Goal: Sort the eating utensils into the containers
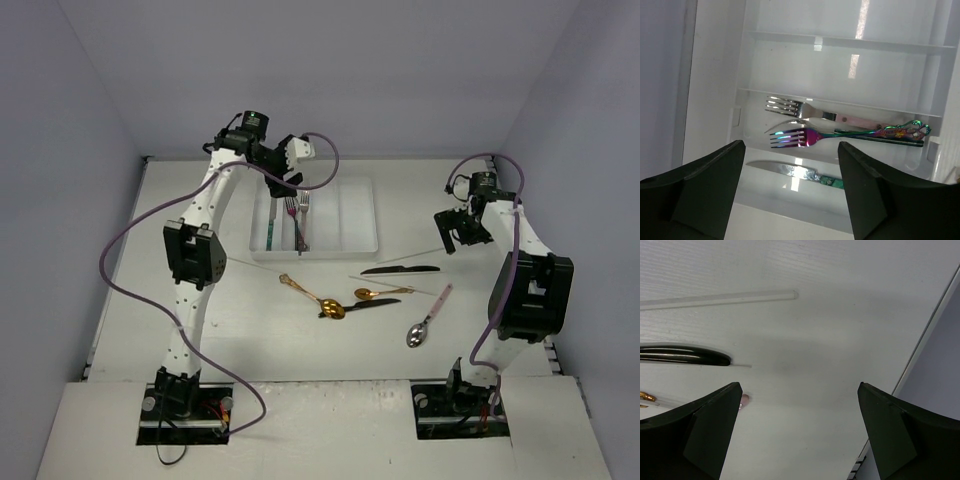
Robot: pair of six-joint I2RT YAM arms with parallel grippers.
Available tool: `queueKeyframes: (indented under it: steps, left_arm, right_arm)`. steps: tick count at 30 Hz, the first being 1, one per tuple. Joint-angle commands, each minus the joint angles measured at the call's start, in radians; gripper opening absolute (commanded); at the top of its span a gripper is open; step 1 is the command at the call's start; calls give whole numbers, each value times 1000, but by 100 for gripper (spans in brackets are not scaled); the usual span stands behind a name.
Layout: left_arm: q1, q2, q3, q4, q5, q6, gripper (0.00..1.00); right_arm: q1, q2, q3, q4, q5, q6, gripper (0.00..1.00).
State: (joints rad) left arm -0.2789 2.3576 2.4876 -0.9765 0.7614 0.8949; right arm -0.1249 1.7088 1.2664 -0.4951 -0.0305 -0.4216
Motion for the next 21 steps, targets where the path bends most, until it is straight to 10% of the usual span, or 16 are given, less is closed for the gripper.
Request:
queueKeyframes:
  steps: [1,8,13,21]
  left_arm:
    - [60,-310,-214,388,-39,-331,76]
    - [198,-551,-516,601,-149,-813,77]
    - [205,-815,-877,678,-231,-751,86]
    - [199,-890,-1041,493,-35,-640,86]
  right_arm:
    - [-5,-24,43,-13,-21,-3,98]
    - [21,-112,-36,-45,-37,-74,87]
    - [22,-429,-241,-126,-142,-538,85]
    - [89,-733,-484,-337,-313,-1471,86]
